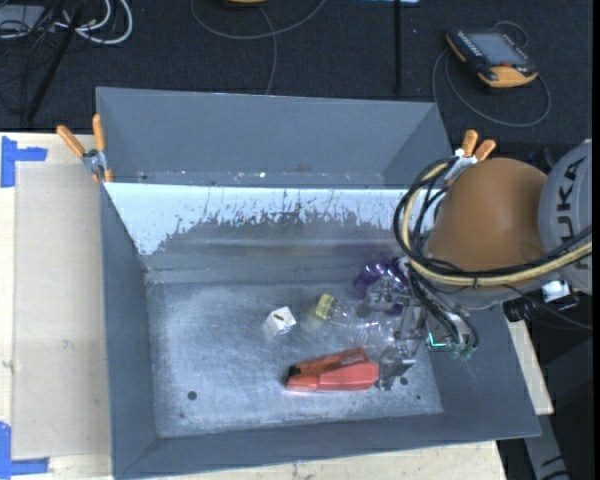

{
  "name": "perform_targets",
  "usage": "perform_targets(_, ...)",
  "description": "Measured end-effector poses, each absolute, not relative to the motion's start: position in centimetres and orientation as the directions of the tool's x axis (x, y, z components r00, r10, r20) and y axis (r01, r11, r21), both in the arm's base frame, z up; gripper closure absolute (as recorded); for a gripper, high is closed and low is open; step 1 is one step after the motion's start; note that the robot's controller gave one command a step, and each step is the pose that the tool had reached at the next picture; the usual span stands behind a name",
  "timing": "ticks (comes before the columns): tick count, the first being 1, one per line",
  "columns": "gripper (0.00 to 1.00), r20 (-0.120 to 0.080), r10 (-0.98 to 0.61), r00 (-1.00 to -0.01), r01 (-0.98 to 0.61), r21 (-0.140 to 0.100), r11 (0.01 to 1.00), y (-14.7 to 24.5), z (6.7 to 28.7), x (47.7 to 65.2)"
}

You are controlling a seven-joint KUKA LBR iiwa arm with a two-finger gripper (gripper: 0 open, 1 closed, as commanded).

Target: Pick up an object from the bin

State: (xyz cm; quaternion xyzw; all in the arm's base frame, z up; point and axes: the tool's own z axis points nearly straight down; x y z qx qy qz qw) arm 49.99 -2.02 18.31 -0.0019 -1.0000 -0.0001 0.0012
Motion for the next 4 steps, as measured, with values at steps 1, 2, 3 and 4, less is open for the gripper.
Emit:
perform_targets(1, 1.0, -0.021, 0.118, -0.993, 0.118, 0.003, 0.993, -1.7, 7.9, 49.4)
perform_targets(2, 1.0, -0.021, 0.117, -0.993, 0.117, 0.003, 0.993, -1.7, 7.9, 49.4)
perform_targets(3, 1.0, 0.001, 0.08, -0.997, 0.08, 0.0, 0.997, -3.2, 19.0, 47.5)
perform_targets(4, 0.0, 0.001, 0.079, -0.997, 0.079, 0.0, 0.997, -3.2, 19.0, 47.5)
